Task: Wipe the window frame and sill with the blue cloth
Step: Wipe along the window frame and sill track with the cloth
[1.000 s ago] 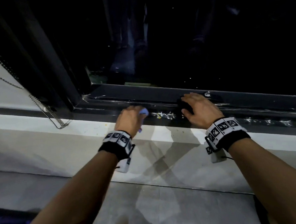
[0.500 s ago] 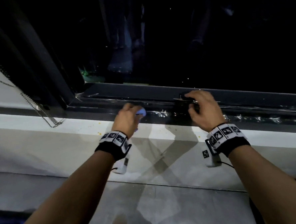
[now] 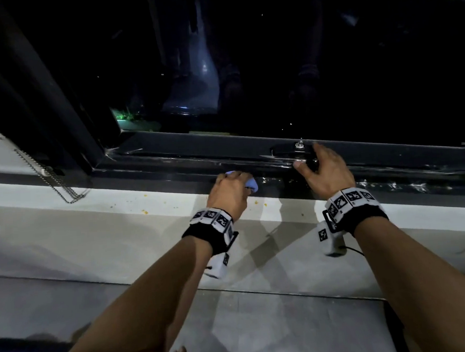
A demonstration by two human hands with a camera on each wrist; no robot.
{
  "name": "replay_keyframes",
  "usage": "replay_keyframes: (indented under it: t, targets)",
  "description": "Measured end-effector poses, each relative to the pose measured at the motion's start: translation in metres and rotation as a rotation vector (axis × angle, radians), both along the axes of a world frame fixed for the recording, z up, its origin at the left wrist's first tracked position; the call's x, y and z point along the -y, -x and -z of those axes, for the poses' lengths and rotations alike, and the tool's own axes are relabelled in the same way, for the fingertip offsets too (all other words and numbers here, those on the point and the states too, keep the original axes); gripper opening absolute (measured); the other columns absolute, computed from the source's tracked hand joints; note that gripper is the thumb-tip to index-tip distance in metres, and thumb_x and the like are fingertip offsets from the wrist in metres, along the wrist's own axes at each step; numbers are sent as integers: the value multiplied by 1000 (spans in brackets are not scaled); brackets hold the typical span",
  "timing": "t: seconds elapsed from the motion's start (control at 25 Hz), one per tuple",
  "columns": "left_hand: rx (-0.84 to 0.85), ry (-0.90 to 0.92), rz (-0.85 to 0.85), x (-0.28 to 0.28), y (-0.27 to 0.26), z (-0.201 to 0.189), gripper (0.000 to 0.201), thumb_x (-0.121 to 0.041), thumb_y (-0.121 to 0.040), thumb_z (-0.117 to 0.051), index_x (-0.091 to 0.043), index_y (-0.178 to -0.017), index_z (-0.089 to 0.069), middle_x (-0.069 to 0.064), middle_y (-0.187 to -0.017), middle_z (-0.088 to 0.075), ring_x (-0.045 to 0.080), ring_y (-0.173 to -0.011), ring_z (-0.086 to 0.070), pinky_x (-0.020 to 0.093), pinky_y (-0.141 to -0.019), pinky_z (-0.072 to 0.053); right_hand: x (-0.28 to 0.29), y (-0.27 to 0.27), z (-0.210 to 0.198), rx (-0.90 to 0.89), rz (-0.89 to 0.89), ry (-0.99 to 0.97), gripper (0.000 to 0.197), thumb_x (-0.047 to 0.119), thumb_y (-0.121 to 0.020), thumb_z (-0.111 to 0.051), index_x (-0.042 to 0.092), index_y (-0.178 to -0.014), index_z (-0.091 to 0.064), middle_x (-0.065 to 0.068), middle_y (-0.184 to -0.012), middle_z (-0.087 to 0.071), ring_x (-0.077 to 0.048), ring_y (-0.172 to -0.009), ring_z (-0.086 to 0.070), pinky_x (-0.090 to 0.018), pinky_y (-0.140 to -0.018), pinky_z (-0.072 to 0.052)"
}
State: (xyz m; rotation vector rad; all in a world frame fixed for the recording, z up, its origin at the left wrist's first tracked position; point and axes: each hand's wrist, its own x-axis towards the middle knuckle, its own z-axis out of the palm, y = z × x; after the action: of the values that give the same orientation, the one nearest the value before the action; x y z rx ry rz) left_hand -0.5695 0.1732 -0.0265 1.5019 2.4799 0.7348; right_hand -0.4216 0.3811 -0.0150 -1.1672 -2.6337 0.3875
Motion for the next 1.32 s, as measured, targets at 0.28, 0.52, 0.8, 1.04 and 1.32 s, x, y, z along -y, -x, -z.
replay_keyframes:
  t: [0.28,0.52,0.8,1.04,1.32]
  targets:
    - [91,-154,-237,28,44,1,26,-20,-96,-56,-23,-121,-63,9,-117,-61,27,-95,-65,25,-78,-45,-5,-5,3,54,-55,-13,85,68,-91,-40,20,-156,-14,-5,-162,-20,-24,-149,-17,-39,-121,-16]
    - [-126,86,-164,-9,3,27,34,-35,-92,-63,-27,-125,-63,7,-130,-59,36,-112,-53,41,-100,-37,-10,-6,8,57,-65,-39,83,67,-92,-39,22,-156,-12,-4,-162,-18,-23,-149,-16,-40,-122,-15]
    - [232,-212,-321,3,27,-3,22,-29,-90,-67,-26,-112,-66,2,-103,-71,23,-93,-66,35,-80,-55,-14,-7,14,46,-95,-61,83,68,-92,-36,22,-156,-11,-5,-162,-19,-23,-149,-16,-39,-122,-15]
    - [158,-219,-256,-9,12,5,25,-8,-89,-66,-20,-110,-72,-1,-117,-64,15,-92,-67,14,-80,-48,-19,-13,15,70,-136,-84,81,67,-93,-32,23,-156,-7,-4,-162,-18,-22,-149,-15,-39,-122,-14]
    - [-121,-114,-169,-19,-5,15,30,-2,-79,-71,-27,-95,-73,0,-105,-71,28,-90,-67,38,-81,-55,-18,-16,12,71,-152,-75,79,64,-94,-34,23,-156,-7,-4,-162,-17,-22,-150,-14,-38,-122,-13]
